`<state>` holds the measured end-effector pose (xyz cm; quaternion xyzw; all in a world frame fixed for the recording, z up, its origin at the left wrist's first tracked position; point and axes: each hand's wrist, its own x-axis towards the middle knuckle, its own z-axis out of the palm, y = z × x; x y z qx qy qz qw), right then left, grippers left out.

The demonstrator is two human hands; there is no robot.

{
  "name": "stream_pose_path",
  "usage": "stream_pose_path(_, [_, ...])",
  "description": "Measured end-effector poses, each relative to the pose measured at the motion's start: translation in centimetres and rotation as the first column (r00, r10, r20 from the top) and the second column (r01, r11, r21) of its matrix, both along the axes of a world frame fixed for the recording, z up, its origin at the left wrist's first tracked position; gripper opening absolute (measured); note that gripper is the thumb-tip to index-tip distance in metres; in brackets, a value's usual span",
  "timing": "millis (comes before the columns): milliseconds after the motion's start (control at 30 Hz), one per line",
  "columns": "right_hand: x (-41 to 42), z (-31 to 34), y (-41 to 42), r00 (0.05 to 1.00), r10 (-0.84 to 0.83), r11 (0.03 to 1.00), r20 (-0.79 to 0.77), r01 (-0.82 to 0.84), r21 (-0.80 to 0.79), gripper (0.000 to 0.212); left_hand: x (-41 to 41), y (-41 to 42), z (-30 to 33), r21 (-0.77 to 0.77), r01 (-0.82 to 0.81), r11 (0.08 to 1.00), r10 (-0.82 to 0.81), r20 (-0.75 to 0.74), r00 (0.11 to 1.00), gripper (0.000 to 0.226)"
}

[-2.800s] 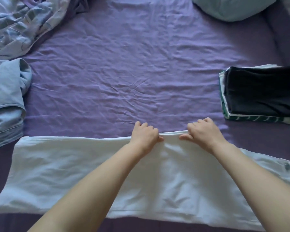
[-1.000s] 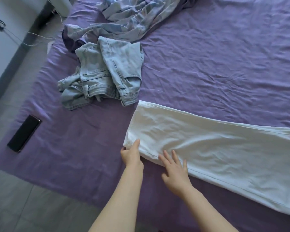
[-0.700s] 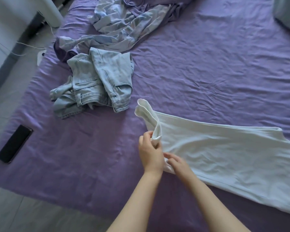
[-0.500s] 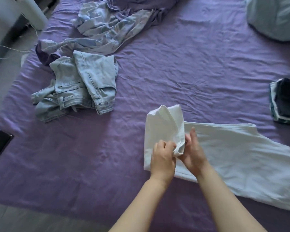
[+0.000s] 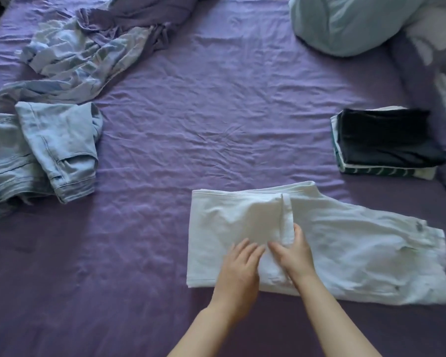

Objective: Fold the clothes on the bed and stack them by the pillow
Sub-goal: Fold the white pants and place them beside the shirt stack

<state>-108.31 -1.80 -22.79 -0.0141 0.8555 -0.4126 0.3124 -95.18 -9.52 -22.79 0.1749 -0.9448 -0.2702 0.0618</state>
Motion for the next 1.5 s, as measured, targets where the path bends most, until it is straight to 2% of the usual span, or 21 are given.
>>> stream_pose_path(100, [-0.7,-1.2,1.7,1.0,-0.01,0.999,-0.016,0.01,0.03,0.066,-2.3,-2.3,-1.1,-0.12,-0.125,0.985,0.144,0.169,0.975,0.054])
stream_pose_path(200, [-0.9,-2.5,2.4,0.998,0.068,0.997,-0.01,-0.068,0.046,0.081,-4.3,-4.4,-2.6,-0.207,-0.089,0.974,0.155,0.327,0.932,0.047])
stream_pose_path(267, [-0.7,-3.3,2.8,0.991,0.124,0.991,-0.042,-0.121,0.058,0.085,-5.2,-5.0,-4.0,-0.24,-0.031,0.97,0.13,0.406,0.905,0.054])
stream_pose_path(367, [-0.2,-3.9,3.2,0.969,0.175,0.983,-0.175,-0.161,0.09,0.079,-6.5,-4.9,-5.8,-0.267,-0.026,0.963,0.142,0.427,0.893,0.062])
stream_pose_path(500, [0.7,-4.3,3.0,0.895,0.241,0.956,-0.376,-0.152,0.251,0.069,-7.7,-3.9,-6.8,-0.235,-0.017,0.972,0.141,0.524,0.84,0.07])
stream_pose_path(600, [1.0,-5.3,2.8,0.832,0.236,0.964,-0.502,-0.137,0.226,0.06,-8.1,-3.9,-6.4,-0.238,-0.024,0.971,0.158,0.561,0.813,0.074])
stream_pose_path(700, [1.1,-5.5,3.3,0.787,0.211,0.975,-0.58,-0.13,0.178,0.053,-8.0,-3.7,-6.3,-0.231,-0.037,0.972,0.153,0.508,0.848,0.077])
stream_pose_path(833, [0.2,-5.8,4.7,0.786,0.233,0.968,-0.572,-0.13,0.215,0.051,-9.2,-2.1,-6.3,-0.277,-0.04,0.96,0.143,0.363,0.921,0.071])
stream_pose_path(900, [-0.3,-6.2,5.3,0.76,0.301,0.943,-0.576,-0.149,0.296,0.053,-9.5,-1.7,-6.9,-0.255,-0.015,0.967,0.117,0.39,0.913,0.069])
stream_pose_path(1000, [-0.7,-6.8,5.2,0.605,0.505,0.844,-0.615,-0.198,0.498,0.055,-9.5,-1.5,-8.0,-0.254,-0.024,0.967,0.13,0.413,0.901,0.071])
stream_pose_path(1067, [-0.6,-7.6,5.0,0.5,0.635,0.765,-0.589,-0.3,0.57,0.047,-9.6,-1.5,-8.1,-0.252,-0.037,0.967,0.144,0.423,0.895,0.071])
stream_pose_path(1100, [-0.6,-8.1,5.0,0.479,0.68,0.726,-0.555,-0.336,0.6,0.048,-9.7,-1.5,-8.2,-0.271,-0.024,0.962,0.141,0.421,0.896,0.071])
stream_pose_path(1200, [-0.9,-9.2,5.2,0.505,0.74,0.653,-0.444,-0.38,0.656,0.053,-9.7,-2.0,-7.3,-0.258,0.049,0.965,0.092,0.507,0.857,0.073])
stream_pose_path(1267, [-0.8,-8.6,5.0,0.535,0.747,0.628,-0.393,-0.376,0.682,0.055,-8.7,-2.6,-6.2,-0.255,0.043,0.966,0.104,0.534,0.839,0.074])
stream_pose_path(1333, [-0.3,-7.5,4.0,0.539,0.735,0.638,-0.412,-0.344,0.689,0.056,-6.9,-3.3,-5.5,-0.281,0.012,0.96,0.151,0.552,0.82,0.073])
stream_pose_path(1433, [0.2,-6.3,2.6,0.479,0.755,0.639,-0.449,-0.381,0.668,0.057,-4.4,-4.0,-4.5,-0.297,-0.058,0.953,0.219,0.544,0.81,0.075])
stream_pose_path(1500, [-0.5,-7.0,2.2,0.51,0.742,0.647,-0.434,-0.378,0.662,0.059,-3.8,-4.4,-3.9,-0.288,-0.124,0.95,0.268,0.542,0.797,0.071])
